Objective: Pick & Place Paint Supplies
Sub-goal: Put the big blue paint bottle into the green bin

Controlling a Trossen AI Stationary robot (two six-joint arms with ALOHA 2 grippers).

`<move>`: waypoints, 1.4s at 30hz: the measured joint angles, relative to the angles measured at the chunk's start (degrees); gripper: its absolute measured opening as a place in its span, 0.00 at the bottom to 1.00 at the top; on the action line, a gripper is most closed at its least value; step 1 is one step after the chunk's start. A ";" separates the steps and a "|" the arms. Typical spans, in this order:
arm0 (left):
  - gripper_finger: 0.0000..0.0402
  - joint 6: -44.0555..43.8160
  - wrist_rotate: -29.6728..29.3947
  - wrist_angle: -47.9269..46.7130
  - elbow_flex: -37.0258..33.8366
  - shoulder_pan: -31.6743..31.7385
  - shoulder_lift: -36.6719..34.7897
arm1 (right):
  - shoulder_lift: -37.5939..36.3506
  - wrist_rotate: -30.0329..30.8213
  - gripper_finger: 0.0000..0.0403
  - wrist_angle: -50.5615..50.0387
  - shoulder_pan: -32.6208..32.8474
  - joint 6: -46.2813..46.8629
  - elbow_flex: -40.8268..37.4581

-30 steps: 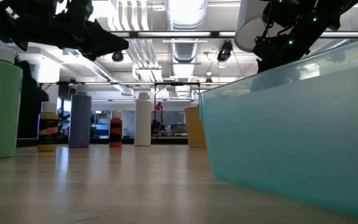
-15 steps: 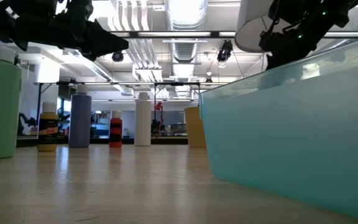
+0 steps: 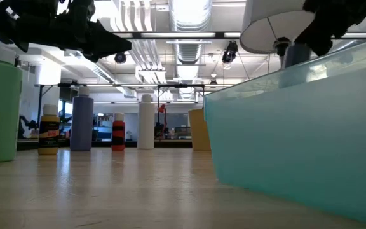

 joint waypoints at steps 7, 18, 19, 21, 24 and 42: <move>0.24 0.00 -0.01 -0.01 0.01 0.00 0.00 | -5.88 -15.78 0.28 -0.43 0.00 -4.85 0.02; 0.24 0.00 0.01 0.01 0.00 0.07 0.00 | -6.37 -29.69 0.28 -4.97 0.83 -9.88 1.73; 0.24 0.00 0.01 0.00 0.00 0.07 0.00 | -6.36 -30.05 0.28 -4.97 1.35 -9.92 2.23; 0.24 0.00 0.00 -0.01 0.00 0.07 0.00 | -6.36 -32.03 0.28 -4.81 2.57 -9.97 3.44; 0.24 0.00 0.00 -0.01 0.00 0.06 -0.02 | -6.42 -33.79 0.28 -4.70 5.16 -9.96 5.47; 0.24 0.00 0.01 -0.01 -0.01 0.04 0.00 | 5.68 -27.91 0.28 -2.79 22.46 -11.62 8.13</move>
